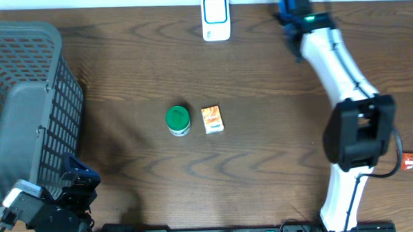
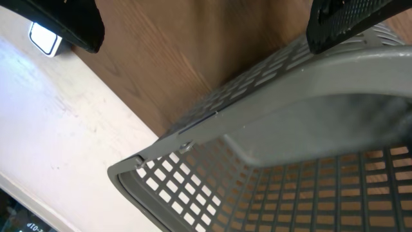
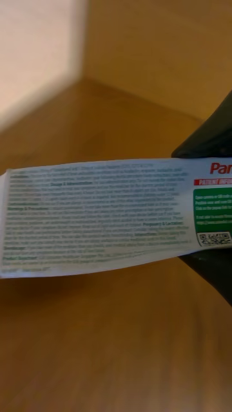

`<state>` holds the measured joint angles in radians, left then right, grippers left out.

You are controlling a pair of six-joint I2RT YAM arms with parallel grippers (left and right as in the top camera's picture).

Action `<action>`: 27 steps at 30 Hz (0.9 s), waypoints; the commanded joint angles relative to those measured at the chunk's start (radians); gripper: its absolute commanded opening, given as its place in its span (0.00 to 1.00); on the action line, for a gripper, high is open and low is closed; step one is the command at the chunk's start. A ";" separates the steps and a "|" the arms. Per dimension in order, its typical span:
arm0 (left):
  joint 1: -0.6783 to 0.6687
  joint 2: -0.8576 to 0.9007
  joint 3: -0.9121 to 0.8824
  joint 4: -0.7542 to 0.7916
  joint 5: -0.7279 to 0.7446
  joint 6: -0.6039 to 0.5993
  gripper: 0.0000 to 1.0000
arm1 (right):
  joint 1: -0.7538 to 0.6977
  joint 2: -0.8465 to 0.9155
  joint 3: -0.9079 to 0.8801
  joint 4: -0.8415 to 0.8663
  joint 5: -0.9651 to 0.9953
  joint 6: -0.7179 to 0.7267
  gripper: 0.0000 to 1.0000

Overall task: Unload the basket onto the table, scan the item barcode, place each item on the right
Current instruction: 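Carry the Panadol box to the right side and release it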

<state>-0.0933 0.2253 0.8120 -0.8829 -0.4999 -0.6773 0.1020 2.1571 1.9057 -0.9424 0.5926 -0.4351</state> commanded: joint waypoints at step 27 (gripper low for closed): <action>0.003 -0.003 -0.001 0.000 -0.006 -0.001 0.98 | -0.655 -0.223 -0.150 -0.193 -0.874 0.293 0.99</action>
<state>-0.0933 0.2253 0.8120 -0.8833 -0.4995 -0.6777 -0.5987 2.0930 1.7031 -1.1400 -0.0227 -0.1650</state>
